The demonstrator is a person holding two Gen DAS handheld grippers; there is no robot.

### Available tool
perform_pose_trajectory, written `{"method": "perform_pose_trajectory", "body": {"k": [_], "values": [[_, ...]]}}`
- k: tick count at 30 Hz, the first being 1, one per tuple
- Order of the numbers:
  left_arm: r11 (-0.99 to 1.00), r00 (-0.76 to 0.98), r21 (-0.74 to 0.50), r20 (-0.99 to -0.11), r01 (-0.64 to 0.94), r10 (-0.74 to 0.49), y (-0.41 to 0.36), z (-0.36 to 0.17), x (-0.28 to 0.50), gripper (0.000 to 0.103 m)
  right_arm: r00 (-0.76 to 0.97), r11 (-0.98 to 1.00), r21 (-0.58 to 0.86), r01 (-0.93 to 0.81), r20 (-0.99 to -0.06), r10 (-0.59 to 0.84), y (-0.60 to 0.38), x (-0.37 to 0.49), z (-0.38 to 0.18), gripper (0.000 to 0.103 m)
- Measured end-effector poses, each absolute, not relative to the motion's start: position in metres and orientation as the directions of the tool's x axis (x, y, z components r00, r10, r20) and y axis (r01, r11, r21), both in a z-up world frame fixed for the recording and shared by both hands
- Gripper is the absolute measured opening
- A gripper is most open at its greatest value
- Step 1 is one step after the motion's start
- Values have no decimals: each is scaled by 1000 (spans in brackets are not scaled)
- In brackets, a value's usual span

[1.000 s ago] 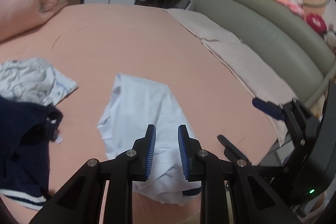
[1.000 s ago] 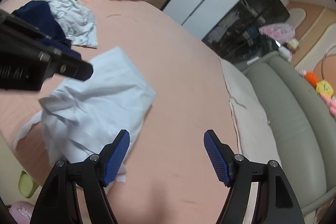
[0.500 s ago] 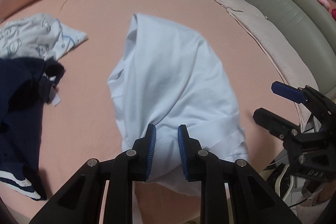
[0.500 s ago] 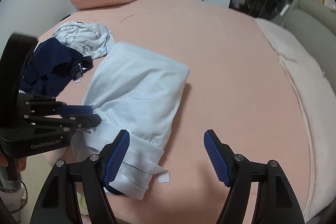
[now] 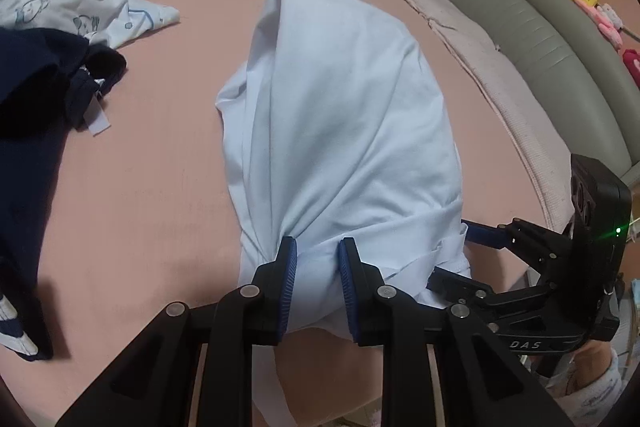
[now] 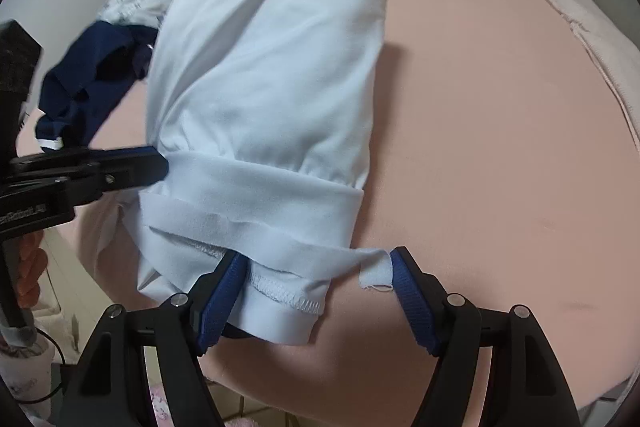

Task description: Fold clothes

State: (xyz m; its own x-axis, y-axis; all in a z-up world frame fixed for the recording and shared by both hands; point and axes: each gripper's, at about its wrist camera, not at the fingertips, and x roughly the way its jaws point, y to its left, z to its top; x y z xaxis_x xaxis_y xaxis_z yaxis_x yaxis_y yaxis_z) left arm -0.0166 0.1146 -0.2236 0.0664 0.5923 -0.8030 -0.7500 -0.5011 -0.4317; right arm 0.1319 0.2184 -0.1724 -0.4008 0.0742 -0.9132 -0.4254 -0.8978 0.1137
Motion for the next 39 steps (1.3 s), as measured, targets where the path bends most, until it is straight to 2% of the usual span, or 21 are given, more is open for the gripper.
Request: {"method": "perform_pose_trajectory", "body": {"k": [5,9,16,21,24,26,28,29,30,31,32,33,36,37,38,39], "values": [[-506,97,-478,-788,-718,607,111,-203,-28,20,-497,-859,296,-418,-866,-56,239,147,-153,73],[-506,20,-420,-784,-753,620,106,-176,-38,20,-595,-795,432,-427,-796,-113,268,161,-131,73],[-481,-59,-347,-760,-805,647,133,-143,-69,20,-626,-803,400,-442,-779,-43,300,149,-97,73],[-476,105,-481,-776,-736,622,167,-165,-109,20,-656,-695,563,-448,-734,-173,345,125,-101,73],[-472,172,-587,-727,-658,665,165,-174,-125,20,-661,-612,632,-476,-716,-226,367,113,-121,73],[-462,186,-604,-716,-650,673,164,-174,-130,20,-664,-553,671,-493,-702,-260,381,105,-134,73],[-462,182,-589,-725,-662,664,166,-174,-133,26,-658,-544,673,-501,-704,-265,389,101,-141,73],[-466,173,-572,-737,-675,653,167,-174,-133,36,-658,-534,680,-502,-701,-274,392,94,-146,73],[-450,194,-587,-727,-673,658,168,-176,-134,52,-658,-523,688,-504,-698,-284,395,87,-151,73],[-422,242,-628,-702,-654,670,169,-180,-136,62,-666,-496,709,-501,-682,-302,398,85,-157,73],[-397,290,-670,-674,-627,680,170,-185,-138,82,-676,-466,731,-498,-664,-320,402,83,-164,73],[-389,319,-699,-655,-600,685,170,-190,-140,91,-685,-435,755,-490,-642,-343,404,82,-171,73],[-439,268,-668,-686,-602,677,166,-199,-142,91,-697,-362,808,-465,-587,-412,399,67,-193,74],[-452,255,-659,-694,-601,673,164,-200,-143,91,-697,-345,818,-461,-574,-430,398,66,-199,78],[-448,265,-673,-684,-588,680,162,-202,-145,91,-694,-337,821,-461,-570,-439,397,66,-203,86],[-433,287,-699,-662,-568,692,159,-203,-147,91,-692,-329,824,-461,-566,-448,395,67,-207,88]]}}
